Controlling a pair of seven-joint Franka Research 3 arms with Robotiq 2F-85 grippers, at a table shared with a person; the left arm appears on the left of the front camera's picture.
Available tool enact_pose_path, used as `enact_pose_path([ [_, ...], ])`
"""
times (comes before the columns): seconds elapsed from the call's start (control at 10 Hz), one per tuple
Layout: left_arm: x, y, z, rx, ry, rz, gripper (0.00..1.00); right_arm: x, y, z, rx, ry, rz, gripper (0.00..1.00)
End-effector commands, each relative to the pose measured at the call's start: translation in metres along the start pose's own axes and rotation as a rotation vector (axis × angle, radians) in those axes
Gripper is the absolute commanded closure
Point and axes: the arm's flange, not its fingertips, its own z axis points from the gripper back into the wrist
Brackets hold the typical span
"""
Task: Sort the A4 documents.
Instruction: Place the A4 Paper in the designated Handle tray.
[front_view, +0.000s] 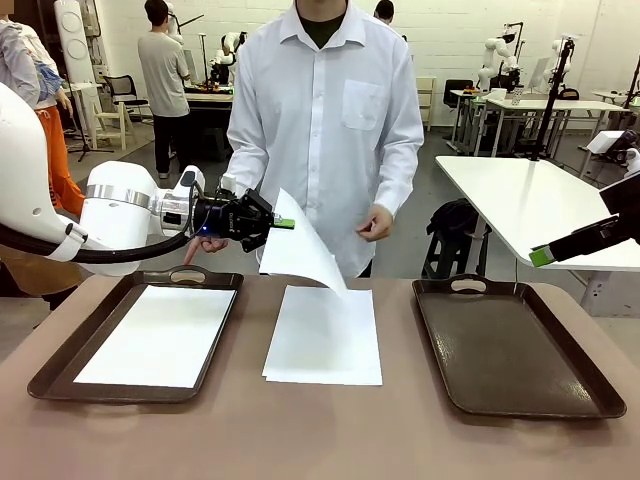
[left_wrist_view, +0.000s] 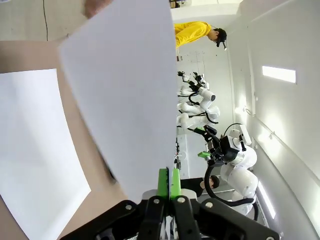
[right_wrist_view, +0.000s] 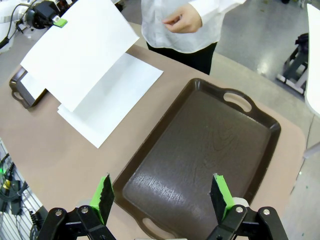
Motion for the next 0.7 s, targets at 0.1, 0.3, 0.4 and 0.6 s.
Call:
enact_pose_path([
  [0.1,0.0016,-0.0002,-0.0007,-0.004,-0.016,0.011,1.0,-0.0004,-0.0004,-0.002,0.012,-0.002,-0.003,0.0],
  [0.3,0.0016,-0.0002,-0.0007,-0.004,-0.016,0.011,1.0,-0.0004,-0.0004,-0.002,0.012,-0.002,-0.003,0.0],
  [0.4,0.0016,-0.0002,-0.0007,-0.004,-0.016,0.011,1.0,-0.0004,-0.0004,-0.002,0.012,-0.002,-0.003,0.0],
  [0.6,0.0016,-0.0002,-0.0007,-0.004,-0.016,0.011,1.0,-0.0004,-0.0004,-0.002,0.012,-0.002,-0.003,0.0],
])
